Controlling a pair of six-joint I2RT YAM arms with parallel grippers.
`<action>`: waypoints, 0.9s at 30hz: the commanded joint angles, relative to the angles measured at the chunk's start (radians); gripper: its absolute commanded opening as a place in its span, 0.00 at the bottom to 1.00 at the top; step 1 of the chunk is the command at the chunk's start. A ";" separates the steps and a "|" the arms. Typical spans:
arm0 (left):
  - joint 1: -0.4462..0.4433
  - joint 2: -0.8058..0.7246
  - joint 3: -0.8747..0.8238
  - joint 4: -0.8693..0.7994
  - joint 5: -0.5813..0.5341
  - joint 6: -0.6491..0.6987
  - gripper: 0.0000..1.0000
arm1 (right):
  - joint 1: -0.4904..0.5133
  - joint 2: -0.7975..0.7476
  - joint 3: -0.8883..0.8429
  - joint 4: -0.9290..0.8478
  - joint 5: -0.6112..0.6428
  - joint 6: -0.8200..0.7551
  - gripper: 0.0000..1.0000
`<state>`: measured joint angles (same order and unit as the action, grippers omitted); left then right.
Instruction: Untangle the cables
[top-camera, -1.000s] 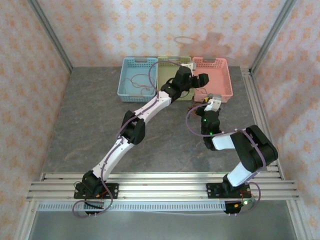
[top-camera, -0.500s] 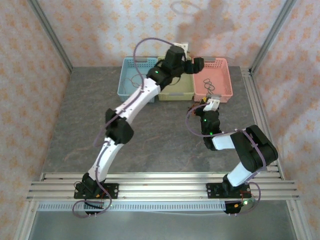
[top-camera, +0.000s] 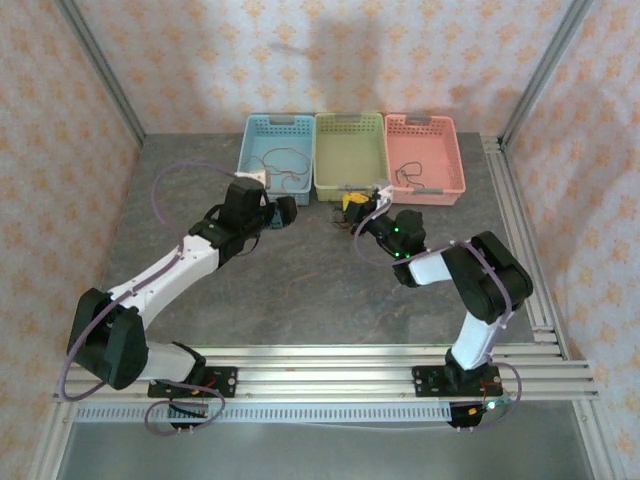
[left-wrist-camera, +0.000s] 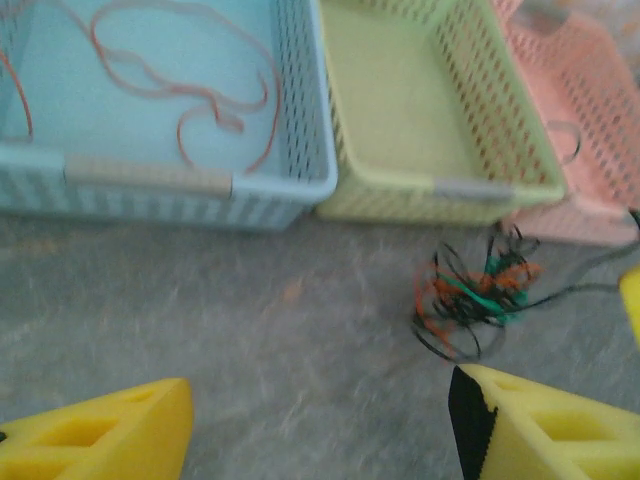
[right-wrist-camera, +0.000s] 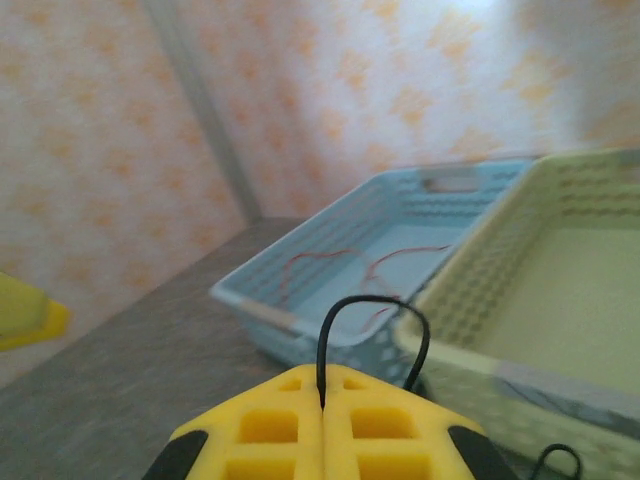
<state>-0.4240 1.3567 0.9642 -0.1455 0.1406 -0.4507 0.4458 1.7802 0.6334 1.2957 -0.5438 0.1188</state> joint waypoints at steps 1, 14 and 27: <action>-0.008 -0.024 -0.013 -0.039 0.080 0.025 0.68 | 0.009 0.012 0.018 0.111 -0.184 0.085 0.00; -0.054 0.206 0.149 -0.073 0.207 0.056 0.64 | -0.072 0.021 -0.013 0.109 -0.060 0.193 0.00; -0.098 0.505 0.359 -0.057 0.250 -0.123 0.60 | -0.091 0.012 -0.027 0.088 -0.010 0.189 0.00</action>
<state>-0.5060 1.8538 1.2842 -0.2050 0.3878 -0.5159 0.3622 1.7988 0.6170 1.3365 -0.5644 0.3035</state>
